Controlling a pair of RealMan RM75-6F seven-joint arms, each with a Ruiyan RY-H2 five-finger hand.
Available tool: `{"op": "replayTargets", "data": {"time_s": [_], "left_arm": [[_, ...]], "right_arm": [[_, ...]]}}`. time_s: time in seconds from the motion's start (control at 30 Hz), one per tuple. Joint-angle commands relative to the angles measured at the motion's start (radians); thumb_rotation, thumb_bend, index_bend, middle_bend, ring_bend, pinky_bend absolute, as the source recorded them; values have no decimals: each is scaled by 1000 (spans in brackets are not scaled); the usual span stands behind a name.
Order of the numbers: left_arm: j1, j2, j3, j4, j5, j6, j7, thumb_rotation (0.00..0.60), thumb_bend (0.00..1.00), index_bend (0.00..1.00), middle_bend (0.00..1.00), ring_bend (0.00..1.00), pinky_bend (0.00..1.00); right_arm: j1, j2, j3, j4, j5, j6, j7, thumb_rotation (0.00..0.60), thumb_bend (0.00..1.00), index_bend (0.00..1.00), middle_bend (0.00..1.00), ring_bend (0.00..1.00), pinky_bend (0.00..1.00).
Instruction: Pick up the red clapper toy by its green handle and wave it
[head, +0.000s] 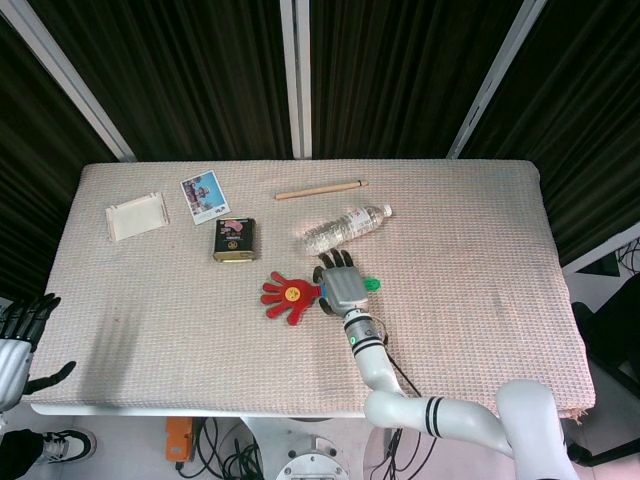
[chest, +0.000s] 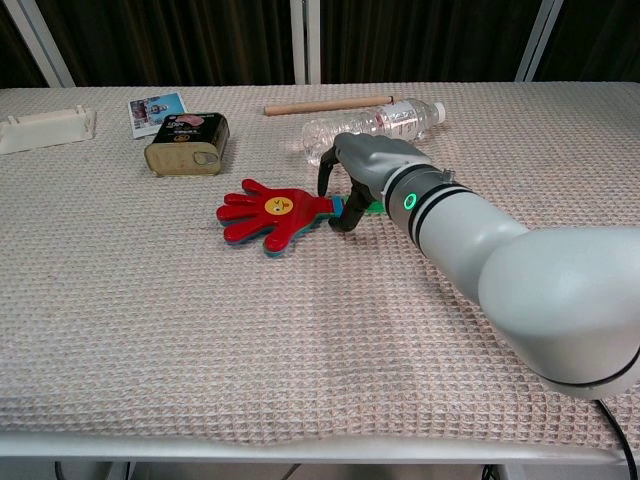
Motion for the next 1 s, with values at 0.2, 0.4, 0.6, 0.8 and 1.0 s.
{"op": "replayTargets", "data": {"time_s": [0.2,0.4,0.6,0.8,1.0], "left_arm": [[1,7,-8,-6,-5,8,12,600,160,30,51,0,34],[4,6,-12,-1,-16,6,0,600,160,30,51,0,34],[7,4,-11,3,-17,6,-10,600,160,30,51,0,34],[10,6,-10,2,-16,9,-18,600,160,29,51,0,34],[11,6,-9,-1,-14,12,-28,600,160,30,51,0,35]], "right_arm": [[11,0,-1,8,15,-6,-8,600,235,422,141,0,0],[23,-5,2,24,17,-11,-6,600,240,471,173,0,0],[28,-9,-1,32,19,-14,-2,600,276,576,242,0,0],[20,-12,-11,32,-25,6,36,600,298,743,313,27,0],[-11,8,-23,12,-97,0,142,600,332,816,376,96,23]]}}
